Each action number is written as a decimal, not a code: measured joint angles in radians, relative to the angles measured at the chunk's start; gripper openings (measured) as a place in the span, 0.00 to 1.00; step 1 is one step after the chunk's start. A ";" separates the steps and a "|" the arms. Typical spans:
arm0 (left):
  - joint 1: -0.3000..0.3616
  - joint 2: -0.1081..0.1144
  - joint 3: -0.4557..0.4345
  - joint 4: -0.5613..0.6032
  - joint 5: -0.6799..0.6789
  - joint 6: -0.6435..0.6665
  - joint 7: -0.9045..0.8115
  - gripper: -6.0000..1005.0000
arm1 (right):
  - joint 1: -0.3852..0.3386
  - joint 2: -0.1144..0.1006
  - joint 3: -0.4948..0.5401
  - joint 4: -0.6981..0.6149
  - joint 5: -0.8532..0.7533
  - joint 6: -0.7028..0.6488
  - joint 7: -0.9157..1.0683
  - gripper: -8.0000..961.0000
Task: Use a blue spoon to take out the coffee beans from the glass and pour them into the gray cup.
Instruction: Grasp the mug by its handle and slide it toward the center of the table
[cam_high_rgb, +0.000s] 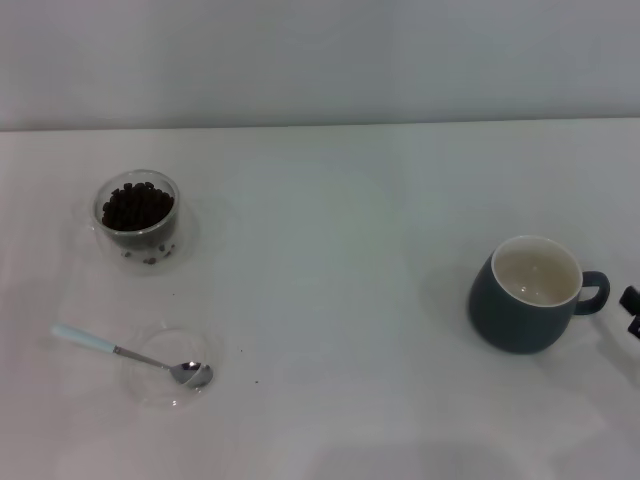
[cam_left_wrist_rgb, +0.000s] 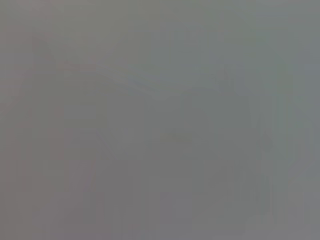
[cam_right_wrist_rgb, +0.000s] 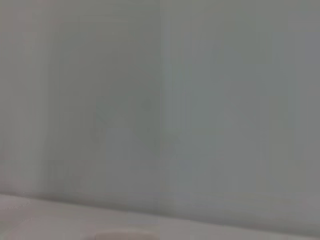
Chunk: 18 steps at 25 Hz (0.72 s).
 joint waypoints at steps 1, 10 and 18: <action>0.000 0.000 0.001 0.000 0.002 0.000 0.000 0.87 | 0.000 0.004 -0.001 0.000 0.000 0.011 -0.002 0.90; 0.014 -0.002 0.003 0.000 0.000 0.011 -0.001 0.87 | 0.013 0.028 -0.025 -0.003 0.000 0.077 -0.022 0.90; 0.016 0.000 0.004 0.000 0.000 0.015 -0.001 0.87 | 0.023 0.037 -0.042 -0.027 0.000 0.142 -0.036 0.90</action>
